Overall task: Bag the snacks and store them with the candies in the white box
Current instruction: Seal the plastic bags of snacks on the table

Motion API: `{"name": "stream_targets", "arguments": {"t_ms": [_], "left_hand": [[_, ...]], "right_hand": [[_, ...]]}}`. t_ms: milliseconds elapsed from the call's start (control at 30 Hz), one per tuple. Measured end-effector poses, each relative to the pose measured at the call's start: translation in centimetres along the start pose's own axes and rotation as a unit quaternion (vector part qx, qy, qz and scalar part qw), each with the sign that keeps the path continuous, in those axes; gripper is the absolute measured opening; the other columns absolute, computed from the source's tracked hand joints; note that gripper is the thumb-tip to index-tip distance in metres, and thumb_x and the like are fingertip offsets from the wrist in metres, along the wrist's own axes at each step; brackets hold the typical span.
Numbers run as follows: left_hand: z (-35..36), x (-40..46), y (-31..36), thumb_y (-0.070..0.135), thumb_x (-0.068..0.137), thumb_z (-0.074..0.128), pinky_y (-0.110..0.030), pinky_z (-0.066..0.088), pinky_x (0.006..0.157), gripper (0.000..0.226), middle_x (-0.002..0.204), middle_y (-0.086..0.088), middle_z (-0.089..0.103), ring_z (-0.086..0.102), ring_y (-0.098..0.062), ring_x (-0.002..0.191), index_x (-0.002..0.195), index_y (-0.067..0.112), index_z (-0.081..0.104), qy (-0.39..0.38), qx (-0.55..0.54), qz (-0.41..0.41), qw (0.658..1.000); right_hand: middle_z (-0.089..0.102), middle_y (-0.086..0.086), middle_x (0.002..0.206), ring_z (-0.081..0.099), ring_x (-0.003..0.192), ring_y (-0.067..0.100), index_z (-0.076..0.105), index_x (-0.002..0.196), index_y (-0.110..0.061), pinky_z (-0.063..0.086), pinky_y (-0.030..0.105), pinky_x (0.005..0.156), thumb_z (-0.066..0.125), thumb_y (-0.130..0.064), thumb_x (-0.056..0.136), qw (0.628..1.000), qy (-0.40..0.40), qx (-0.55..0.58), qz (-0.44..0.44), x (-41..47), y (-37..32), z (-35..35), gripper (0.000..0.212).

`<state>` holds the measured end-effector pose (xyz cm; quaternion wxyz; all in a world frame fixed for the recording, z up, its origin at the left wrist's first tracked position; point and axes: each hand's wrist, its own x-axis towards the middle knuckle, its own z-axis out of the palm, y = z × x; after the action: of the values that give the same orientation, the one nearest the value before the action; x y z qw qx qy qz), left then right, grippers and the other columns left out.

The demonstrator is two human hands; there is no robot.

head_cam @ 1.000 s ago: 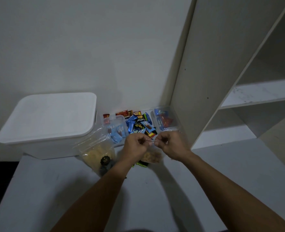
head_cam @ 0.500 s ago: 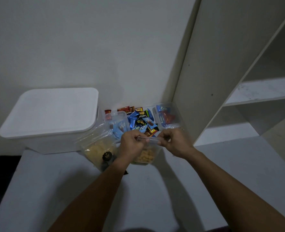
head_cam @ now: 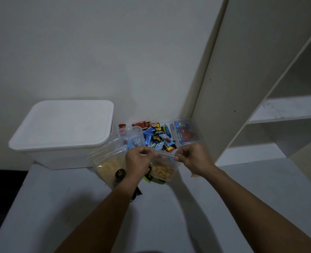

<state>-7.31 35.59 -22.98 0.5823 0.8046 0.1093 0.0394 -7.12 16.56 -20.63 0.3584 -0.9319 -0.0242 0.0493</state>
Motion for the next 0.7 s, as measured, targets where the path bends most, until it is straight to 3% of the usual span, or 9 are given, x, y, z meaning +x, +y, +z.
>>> {"name": "stream_targets", "arguments": {"t_ms": [100,167,267,367,467,567,633,700], "left_hand": [[0.3,-0.3,0.1,0.033,0.069,0.083,-0.031,0.049,0.067,0.030,0.071,0.000,0.059,0.056,-0.015,0.068,0.072,0.017,0.058,0.067,0.015,-0.021,0.997],[0.7,-0.5,0.7,0.039,0.075,0.078,-0.035,0.053,0.068,0.032,0.064,-0.005,0.062,0.062,-0.022,0.065,0.061,0.016,0.060,0.018,-0.008,-0.069,0.997],[1.1,-0.6,1.6,0.028,0.083,0.072,-0.037,0.058,0.070,0.022,0.072,-0.011,0.068,0.065,-0.023,0.066,0.072,0.010,0.066,-0.047,-0.083,-0.169,0.981],[1.2,-0.5,2.1,0.013,0.085,0.069,-0.041,0.058,0.074,0.011,0.075,-0.012,0.066,0.062,-0.020,0.063,0.086,0.002,0.066,-0.071,-0.150,-0.233,0.958],[1.2,-0.5,2.1,0.009,0.084,0.067,-0.037,0.059,0.066,0.012,0.076,-0.011,0.066,0.062,-0.019,0.064,0.092,0.000,0.067,-0.086,-0.161,-0.256,0.949],[1.3,-0.5,2.0,0.008,0.083,0.063,-0.031,0.056,0.057,0.013,0.075,-0.009,0.066,0.063,-0.020,0.066,0.092,0.000,0.068,-0.088,-0.167,-0.266,0.945],[1.4,-0.6,1.9,0.005,0.083,0.062,-0.031,0.057,0.058,0.010,0.074,-0.009,0.066,0.063,-0.020,0.065,0.090,0.000,0.067,-0.087,-0.167,-0.267,0.945],[1.6,-0.6,1.7,0.005,0.084,0.062,-0.033,0.059,0.064,0.006,0.070,-0.009,0.067,0.063,-0.019,0.062,0.087,0.001,0.066,-0.085,-0.161,-0.261,0.948]], "right_hand": [[0.070,-0.010,0.075,0.058,0.064,-0.006,0.078,0.085,-0.020,0.038,0.005,0.057,0.077,-0.022,0.079,1.000,0.019,-0.007,-0.016,-0.3,-0.5,0.5,0.006],[0.070,-0.010,0.079,0.059,0.066,-0.003,0.078,0.087,-0.019,0.041,0.010,0.062,0.077,-0.021,0.079,0.999,0.031,-0.005,-0.027,-0.5,-0.7,0.7,0.008],[0.070,-0.010,0.079,0.056,0.063,-0.005,0.079,0.088,-0.019,0.035,0.001,0.057,0.077,-0.020,0.079,0.997,0.053,-0.024,-0.048,-1.1,-0.8,0.8,0.009],[0.074,-0.006,0.080,0.058,0.060,-0.008,0.079,0.085,-0.017,0.041,0.002,0.059,0.077,-0.017,0.078,0.995,0.065,-0.016,-0.079,-1.6,-0.5,0.9,0.006],[0.071,-0.005,0.079,0.054,0.060,-0.006,0.077,0.083,-0.014,0.040,0.007,0.056,0.077,-0.014,0.079,0.993,0.066,-0.009,-0.093,-2.0,0.0,1.0,0.004],[0.061,-0.017,0.071,0.052,0.061,-0.007,0.077,0.081,-0.013,0.040,0.008,0.056,0.077,-0.013,0.078,0.993,0.065,-0.004,-0.099,-2.2,0.2,1.0,0.003],[0.058,-0.020,0.068,0.054,0.062,-0.005,0.076,0.081,-0.013,0.044,0.010,0.059,0.076,-0.012,0.079,0.994,0.056,0.013,-0.093,-2.3,0.3,1.0,0.002],[0.064,-0.013,0.072,0.057,0.064,-0.001,0.075,0.082,-0.016,0.048,0.014,0.060,0.077,-0.015,0.078,0.995,0.042,0.046,-0.076,-2.3,0.3,1.0,0.005]]}}
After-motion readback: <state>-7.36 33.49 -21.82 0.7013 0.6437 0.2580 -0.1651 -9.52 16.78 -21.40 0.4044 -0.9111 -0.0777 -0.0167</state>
